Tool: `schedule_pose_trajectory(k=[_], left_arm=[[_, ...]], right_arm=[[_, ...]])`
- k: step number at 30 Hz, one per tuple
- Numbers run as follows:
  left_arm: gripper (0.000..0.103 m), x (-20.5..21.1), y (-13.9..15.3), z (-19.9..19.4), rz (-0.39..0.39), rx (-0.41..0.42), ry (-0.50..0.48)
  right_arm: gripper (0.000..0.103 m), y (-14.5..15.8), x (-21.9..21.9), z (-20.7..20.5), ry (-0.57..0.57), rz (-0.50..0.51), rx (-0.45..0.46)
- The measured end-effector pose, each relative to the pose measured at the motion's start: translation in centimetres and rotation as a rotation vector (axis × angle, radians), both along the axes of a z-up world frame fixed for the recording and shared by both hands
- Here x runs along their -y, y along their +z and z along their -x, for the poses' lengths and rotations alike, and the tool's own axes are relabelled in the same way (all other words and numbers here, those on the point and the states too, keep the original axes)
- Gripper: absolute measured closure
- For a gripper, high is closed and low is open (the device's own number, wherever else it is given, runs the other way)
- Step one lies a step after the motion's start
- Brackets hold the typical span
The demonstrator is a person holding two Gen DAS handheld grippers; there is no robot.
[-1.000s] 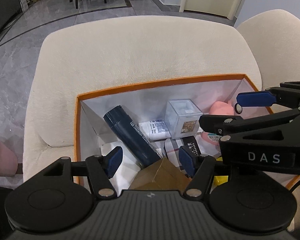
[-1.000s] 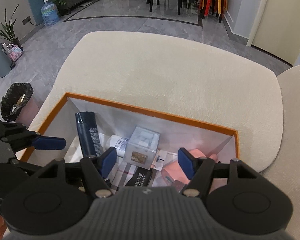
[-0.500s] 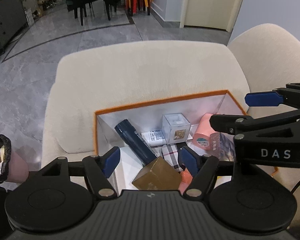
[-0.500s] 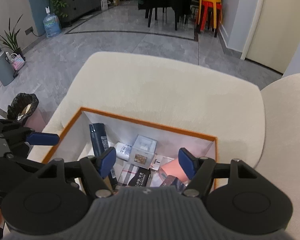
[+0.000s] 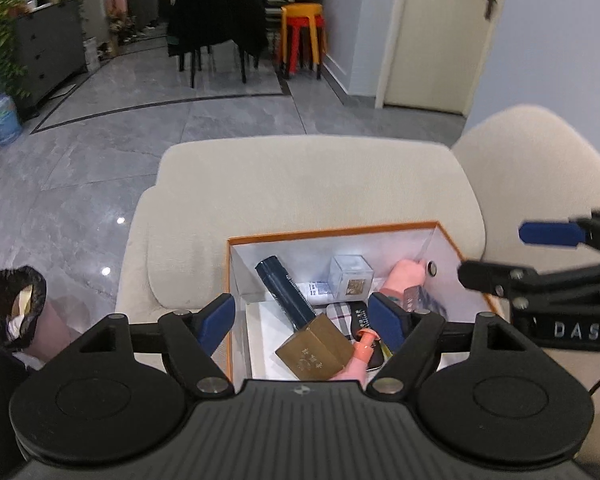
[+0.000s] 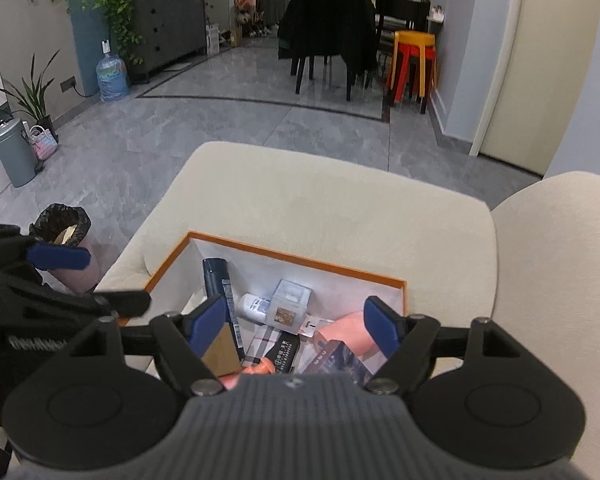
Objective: Organize rigid objects
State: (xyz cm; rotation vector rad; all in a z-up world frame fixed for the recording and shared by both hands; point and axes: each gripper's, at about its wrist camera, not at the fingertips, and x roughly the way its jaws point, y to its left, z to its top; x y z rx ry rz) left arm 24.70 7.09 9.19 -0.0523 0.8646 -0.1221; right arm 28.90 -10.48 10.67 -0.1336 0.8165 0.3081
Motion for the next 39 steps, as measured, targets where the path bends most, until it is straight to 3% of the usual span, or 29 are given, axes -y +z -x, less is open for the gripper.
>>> schedule_pose_trajectory(k=[10,16,23,27,39], left_arm=[[0.007,-0.7,2.4,4.7,0.028,0.089,0.045],[0.007,-0.4,2.9,6.9,-0.022,0.116,0.057],[0.006,-0.4,3.0,9.7,-0.018,0.166,0.076],[0.006,0.2,1.9,10.2,-0.055,0.148,0.089],[0.006,0.7,-1.0,12.3,-0.001,0.095,0.080]], right_arm=[[0.022,1.5,2.1,5.8,-0.027,-0.056,0.066],[0.019,1.7,3.1,8.7,-0.049,-0.087,0.096],[0.013,1.3,3.2,11.5,-0.084,-0.099,0.132],[0.012,0.2,3.5,13.2,-0.124,-0.147,0.124],[0.007,-2.3,2.7,16.9,-0.162,-0.086,0.128]])
